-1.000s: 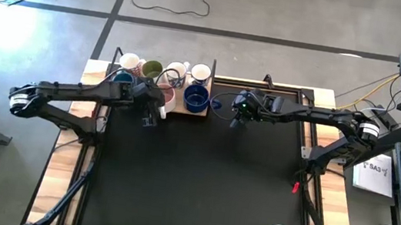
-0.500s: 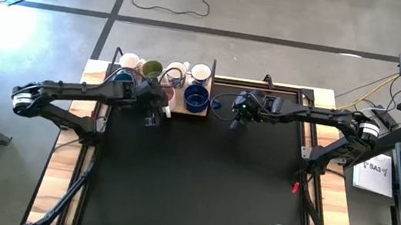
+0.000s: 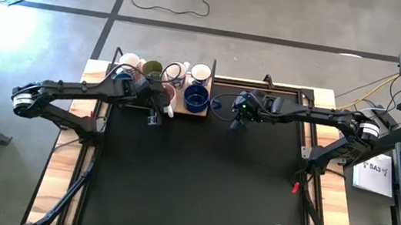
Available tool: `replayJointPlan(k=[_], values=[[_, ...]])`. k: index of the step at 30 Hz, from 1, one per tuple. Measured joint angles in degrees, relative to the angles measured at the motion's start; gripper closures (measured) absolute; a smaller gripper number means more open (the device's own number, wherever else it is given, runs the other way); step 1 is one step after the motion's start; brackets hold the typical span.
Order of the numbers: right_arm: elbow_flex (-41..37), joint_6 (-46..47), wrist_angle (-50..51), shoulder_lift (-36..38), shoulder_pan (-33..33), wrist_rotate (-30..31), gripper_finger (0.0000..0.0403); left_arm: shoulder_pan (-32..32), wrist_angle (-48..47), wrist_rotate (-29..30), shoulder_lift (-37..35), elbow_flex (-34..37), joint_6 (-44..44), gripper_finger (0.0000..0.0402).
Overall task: Place coffee mugs
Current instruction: Adjust the pink-white mug on the shelf
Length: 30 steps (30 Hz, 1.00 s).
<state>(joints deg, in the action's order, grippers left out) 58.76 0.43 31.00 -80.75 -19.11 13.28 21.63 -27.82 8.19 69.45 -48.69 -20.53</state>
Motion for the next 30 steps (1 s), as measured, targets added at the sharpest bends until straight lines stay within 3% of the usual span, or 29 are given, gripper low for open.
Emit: replayJointPlan(k=[7,13,16,23,30], values=[[0.0,0.0,0.02,0.0,0.0,0.0,0.0284,0.04,-0.73,2.99,-1.29,-0.4,-0.02,0.0366],[0.0,0.0,0.02,0.0,-0.01,0.0,0.0284,0.17,-8.05,15.11,-5.71,-1.11,1.54,0.0366],[0.0,0.0,0.02,0.0,0.0,0.0,0.0284,0.52,-11.57,18.02,-8.65,-0.86,5.3,0.0366],[0.0,0.01,0.01,0.0,-0.01,0.0,0.0284,0.63,-12.85,17.69,-10.07,0.71,12.72,0.0366],[-0.72,0.44,0.02,0.0,-0.02,0.0,0.0284,0.65,-12.76,17.37,-8.36,1.53,14.85,0.0366]])
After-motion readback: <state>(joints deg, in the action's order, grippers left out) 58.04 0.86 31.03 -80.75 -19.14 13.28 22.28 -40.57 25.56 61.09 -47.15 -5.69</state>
